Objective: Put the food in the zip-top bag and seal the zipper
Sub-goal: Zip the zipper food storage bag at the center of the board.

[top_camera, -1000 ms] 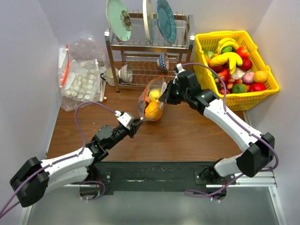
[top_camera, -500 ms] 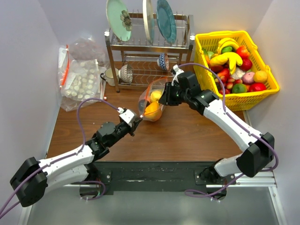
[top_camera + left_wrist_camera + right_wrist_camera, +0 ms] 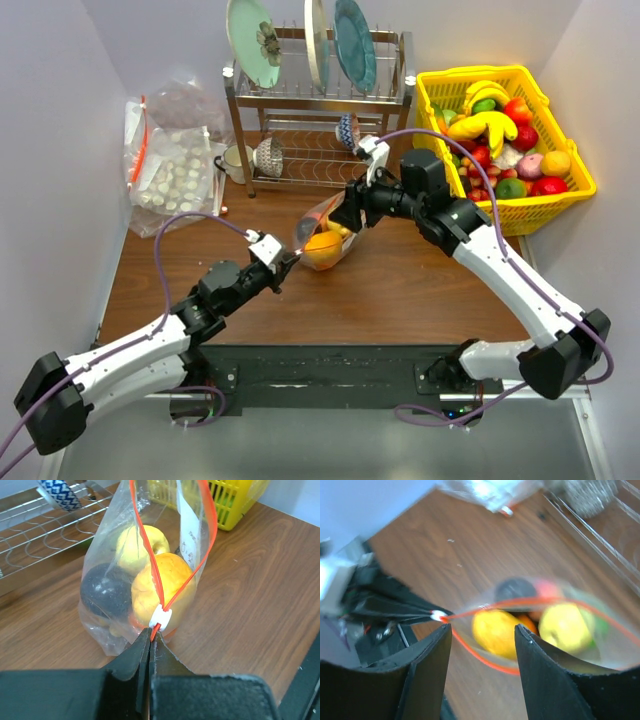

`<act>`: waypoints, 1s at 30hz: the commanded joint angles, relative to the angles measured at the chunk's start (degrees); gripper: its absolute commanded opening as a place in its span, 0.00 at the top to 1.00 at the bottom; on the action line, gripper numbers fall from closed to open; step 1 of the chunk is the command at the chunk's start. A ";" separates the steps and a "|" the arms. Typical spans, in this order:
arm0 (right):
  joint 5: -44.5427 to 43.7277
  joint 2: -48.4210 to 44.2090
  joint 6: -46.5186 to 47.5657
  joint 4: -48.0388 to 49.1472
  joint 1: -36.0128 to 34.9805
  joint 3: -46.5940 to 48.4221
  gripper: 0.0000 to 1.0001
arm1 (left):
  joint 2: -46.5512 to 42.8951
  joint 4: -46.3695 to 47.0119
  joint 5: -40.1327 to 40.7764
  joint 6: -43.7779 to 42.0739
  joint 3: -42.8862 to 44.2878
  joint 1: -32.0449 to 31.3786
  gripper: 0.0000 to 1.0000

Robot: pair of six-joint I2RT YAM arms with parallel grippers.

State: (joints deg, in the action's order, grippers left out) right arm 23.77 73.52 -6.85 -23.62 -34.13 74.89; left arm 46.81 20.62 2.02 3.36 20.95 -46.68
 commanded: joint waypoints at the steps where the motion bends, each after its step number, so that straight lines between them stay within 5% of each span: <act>1: 14.89 -3.64 16.04 10.68 -1.29 -2.90 0.39 | -1.89 -0.49 -4.56 0.07 2.96 -0.17 1.00; 4: 19.11 -3.65 20.64 14.73 -1.99 -4.84 0.33 | -2.59 -0.58 -7.11 -0.37 2.60 -0.17 1.00; 8: 26.23 0.92 31.17 5.64 -3.57 -0.55 0.39 | -3.12 -0.67 -9.84 -1.51 2.95 -0.17 1.00; 16: 24.04 6.63 51.20 -6.17 -8.85 3.77 0.42 | -0.49 -3.22 -11.86 -2.65 5.33 -0.17 1.00; 30: 23.43 10.42 56.69 -14.18 -9.29 6.41 0.54 | -2.33 -3.13 -8.62 -2.92 4.80 -0.17 1.00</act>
State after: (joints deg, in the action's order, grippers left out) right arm 46.17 83.31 47.62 -36.47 -43.09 79.61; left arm 45.82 15.27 -7.75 1.80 24.12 -46.68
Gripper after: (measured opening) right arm 0.469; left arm 0.016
